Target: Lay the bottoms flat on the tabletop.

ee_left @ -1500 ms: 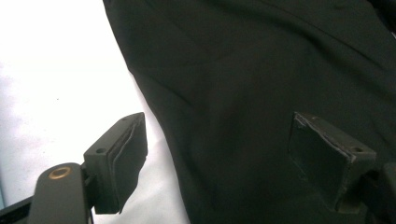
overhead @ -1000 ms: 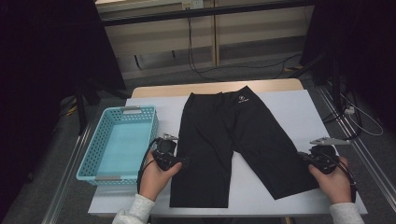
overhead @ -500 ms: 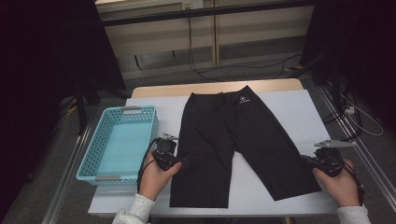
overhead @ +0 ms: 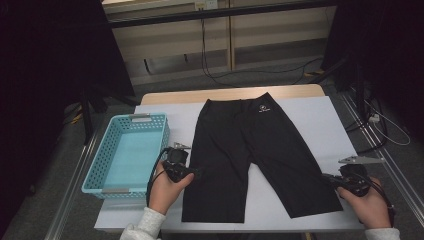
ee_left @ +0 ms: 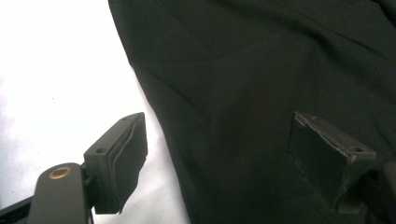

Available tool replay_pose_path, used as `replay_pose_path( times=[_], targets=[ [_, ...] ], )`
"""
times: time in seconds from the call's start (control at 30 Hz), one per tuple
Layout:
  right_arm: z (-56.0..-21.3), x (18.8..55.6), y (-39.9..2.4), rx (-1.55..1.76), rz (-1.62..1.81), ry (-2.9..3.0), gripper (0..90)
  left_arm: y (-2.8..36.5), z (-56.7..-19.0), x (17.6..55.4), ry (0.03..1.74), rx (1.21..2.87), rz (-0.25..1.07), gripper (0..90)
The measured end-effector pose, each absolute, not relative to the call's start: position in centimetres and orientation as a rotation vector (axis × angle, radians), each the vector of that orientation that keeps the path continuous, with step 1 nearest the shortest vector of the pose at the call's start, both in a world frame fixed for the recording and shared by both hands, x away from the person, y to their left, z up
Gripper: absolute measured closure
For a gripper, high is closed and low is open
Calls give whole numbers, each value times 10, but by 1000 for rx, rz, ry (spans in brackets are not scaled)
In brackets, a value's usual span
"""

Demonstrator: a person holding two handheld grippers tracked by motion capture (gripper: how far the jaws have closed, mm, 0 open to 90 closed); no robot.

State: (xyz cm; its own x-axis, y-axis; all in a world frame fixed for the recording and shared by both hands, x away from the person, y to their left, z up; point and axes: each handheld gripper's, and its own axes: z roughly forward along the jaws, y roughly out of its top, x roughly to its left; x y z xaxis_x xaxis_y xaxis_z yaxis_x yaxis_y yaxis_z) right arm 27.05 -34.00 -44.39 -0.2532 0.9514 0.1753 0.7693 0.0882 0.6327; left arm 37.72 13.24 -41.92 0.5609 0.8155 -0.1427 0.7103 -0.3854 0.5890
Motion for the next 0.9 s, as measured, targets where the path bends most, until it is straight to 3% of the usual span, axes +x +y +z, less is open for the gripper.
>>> replay_pose_path(
  times=[0.27,0.4,0.43,0.63,0.8,0.9],
  targets=[
    [-442,261,-334,1685,905,2147,883,132,-418,377,1212,2190,229,201],
    [-442,268,-331,1655,899,2143,727,130,-418,376,1209,2187,233,201],
    [-442,271,-329,1647,887,2129,641,129,-418,376,1206,2197,235,201],
    [-448,294,-329,1633,892,2056,673,129,-419,377,1208,2195,240,200],
    [-451,302,-337,1674,949,2028,899,130,-420,377,1208,2197,235,200],
    [-453,303,-342,1691,989,2015,900,129,-419,376,1205,2199,239,200]
  ],
)
